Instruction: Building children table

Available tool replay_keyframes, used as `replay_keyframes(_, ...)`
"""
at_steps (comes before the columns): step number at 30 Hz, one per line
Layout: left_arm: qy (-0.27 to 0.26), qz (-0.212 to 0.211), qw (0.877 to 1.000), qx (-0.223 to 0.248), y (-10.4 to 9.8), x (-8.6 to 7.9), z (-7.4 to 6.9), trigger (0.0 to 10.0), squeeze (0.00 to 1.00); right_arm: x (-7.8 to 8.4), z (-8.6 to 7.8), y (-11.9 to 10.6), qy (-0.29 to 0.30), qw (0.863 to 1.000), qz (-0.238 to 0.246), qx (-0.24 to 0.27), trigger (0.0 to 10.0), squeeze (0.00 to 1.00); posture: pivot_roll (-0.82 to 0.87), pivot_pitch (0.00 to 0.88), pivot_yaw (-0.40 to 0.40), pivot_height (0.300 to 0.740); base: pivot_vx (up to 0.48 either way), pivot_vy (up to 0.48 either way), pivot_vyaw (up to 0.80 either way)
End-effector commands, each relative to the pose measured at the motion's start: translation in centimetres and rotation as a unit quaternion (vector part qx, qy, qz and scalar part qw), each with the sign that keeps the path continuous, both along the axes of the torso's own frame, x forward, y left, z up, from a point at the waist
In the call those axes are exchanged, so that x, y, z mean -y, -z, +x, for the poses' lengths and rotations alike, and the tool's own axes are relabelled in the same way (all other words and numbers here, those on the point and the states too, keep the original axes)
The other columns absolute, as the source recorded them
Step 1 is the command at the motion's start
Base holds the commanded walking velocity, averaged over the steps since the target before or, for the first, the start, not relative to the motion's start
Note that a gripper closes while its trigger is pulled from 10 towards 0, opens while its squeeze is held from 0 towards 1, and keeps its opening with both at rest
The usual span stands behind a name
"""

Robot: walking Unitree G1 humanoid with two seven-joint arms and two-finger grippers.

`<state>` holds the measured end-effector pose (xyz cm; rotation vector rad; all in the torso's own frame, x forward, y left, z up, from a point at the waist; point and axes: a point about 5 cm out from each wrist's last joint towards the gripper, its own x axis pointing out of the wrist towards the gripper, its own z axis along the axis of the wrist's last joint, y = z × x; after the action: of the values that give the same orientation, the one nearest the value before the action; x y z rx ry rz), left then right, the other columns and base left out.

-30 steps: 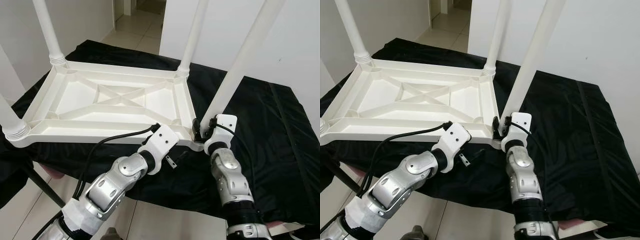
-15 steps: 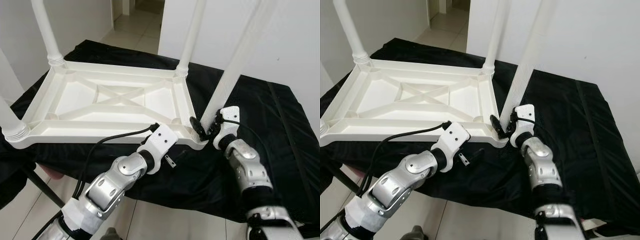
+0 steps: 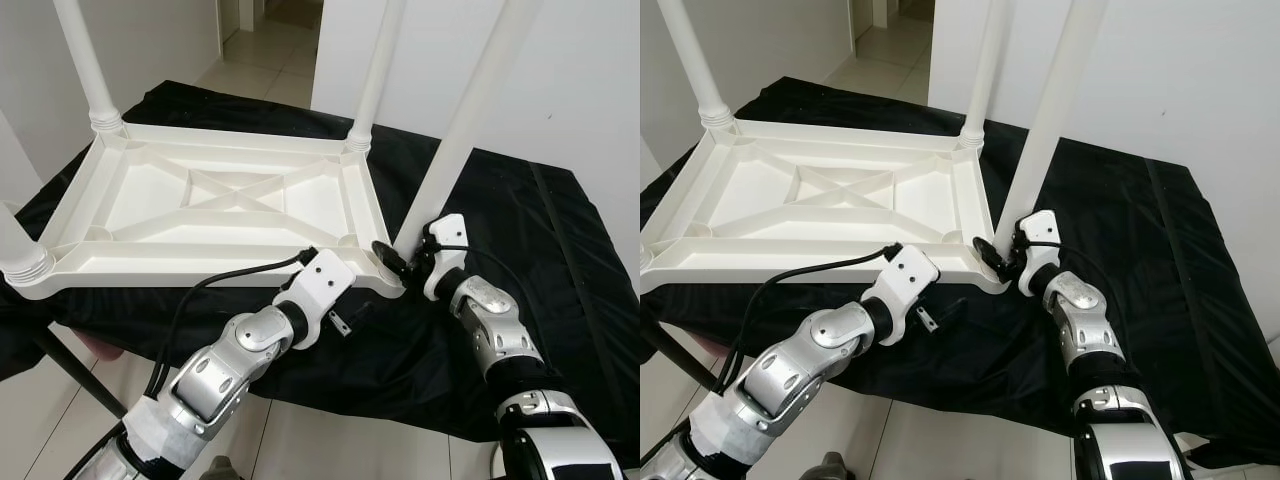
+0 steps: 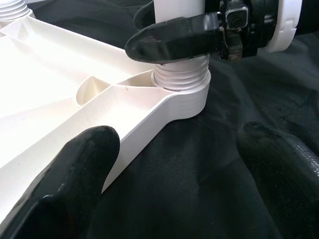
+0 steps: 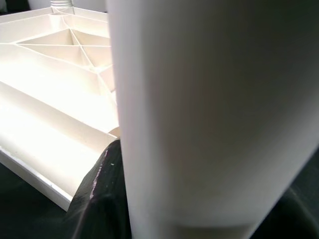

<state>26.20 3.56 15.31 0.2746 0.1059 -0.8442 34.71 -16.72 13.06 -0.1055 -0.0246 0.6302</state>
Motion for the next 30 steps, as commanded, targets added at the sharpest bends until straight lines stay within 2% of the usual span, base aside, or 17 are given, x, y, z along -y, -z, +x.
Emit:
replay_keyframes(1, 0.038, 0.005, 0.999, -0.017, 0.4, 0.1, -0.4, 10.0, 0.0, -0.2, 0.1, 0.3, -0.017, 1.0, -0.019, -0.005, 0.0, 0.0, 0.19, 0.022, -0.103, 0.74, 0.0, 0.0, 0.0)
replay_keyframes(9, 0.038, 0.004, 0.999, -0.016, 0.3, 0.1, -0.4, 10.0, 0.0, -0.2, 0.1, 0.5, -0.015, 1.0, -0.012, -0.006, 0.0, 0.0, 0.18, 0.024, -0.101, 0.74, 0.0, 0.0, 0.0)
replay_keyframes(10, 0.038, 0.004, 0.999, -0.017, 0.3, 0.1, -0.4, 10.0, 0.0, -0.2, 0.1, 0.5, -0.01, 1.0, -0.006, -0.008, 3.4, 0.0, 0.18, 0.026, -0.099, 0.74, 0.0, 0.0, 0.0)
replay_keyframes(11, 0.038, 0.004, 0.999, -0.017, 0.3, 0.1, -0.4, 10.0, 0.0, -0.2, 0.1, 0.5, -0.01, 1.0, -0.006, -0.008, 3.4, 0.0, 0.18, 0.026, -0.099, 0.74, 0.0, 0.0, 0.0)
replay_keyframes(12, 0.039, 0.004, 0.999, -0.017, 0.3, 0.1, -0.5, 10.0, 0.0, -0.3, 0.1, 0.8, 0.014, 1.0, -0.02, -0.014, 10.0, 0.0, 0.18, 0.028, -0.098, 0.74, 0.0, 0.0, 0.0)
replay_keyframes(14, 0.04, 0.004, 0.999, -0.018, 0.4, 0.2, -0.5, 10.0, 0.0, -0.4, 0.0, 1.0, 0.025, 0.999, -0.028, -0.014, 10.0, 0.0, 0.18, 0.028, -0.098, 0.74, 0.0, 0.0, 0.0)
replay_keyframes(20, 0.042, 0.003, 0.999, -0.018, 0.4, 0.3, -0.5, 10.0, 0.0, -1.1, -0.4, 0.9, 0.058, 0.998, -0.01, -0.01, 10.0, 0.0, 0.17, 0.028, -0.099, 0.74, 0.0, 0.0, 0.0)
replay_keyframes(22, 0.041, 0.003, 0.999, -0.018, 0.4, 0.3, -0.5, 10.0, 0.0, -1.7, -0.7, 1.1, 0.059, 0.998, -0.006, -0.006, 10.0, 0.0, 0.16, 0.026, -0.098, 0.74, 0.0, 0.0, 0.0)
replay_keyframes(24, 0.038, 0.002, 0.999, -0.017, 0.5, 0.4, -0.3, 10.0, 0.0, -3.0, -1.7, 2.0, 0.067, 0.998, 0.009, -0.011, 10.0, 0.0, 0.16, 0.024, -0.096, 0.74, 0.0, 0.0, 0.0)
replay_keyframes(27, 0.038, 0.002, 0.999, -0.017, 0.5, 0.5, -0.3, 10.0, 0.0, -3.6, -2.1, 2.3, 0.077, 0.997, 0.017, -0.016, 10.0, 0.0, 0.16, 0.022, -0.096, 0.74, 0.0, 0.0, 0.0)
replay_keyframes(29, 0.04, 0.002, 0.999, -0.017, 0.5, 0.5, -0.4, 10.0, 0.0, -4.3, -2.5, 2.5, 0.127, 0.99, 0.048, -0.027, 10.0, 0.0, 0.16, 0.021, -0.097, 0.74, 0.0, 0.0, 0.0)
replay_keyframes(30, 0.04, 0.002, 0.999, -0.017, 0.5, 0.5, -0.4, 10.0, 0.0, -4.3, -2.5, 2.5, 0.127, 0.99, 0.048, -0.027, 10.0, 0.0, 0.16, 0.021, -0.097, 0.74, 0.0, 0.0, 0.0)
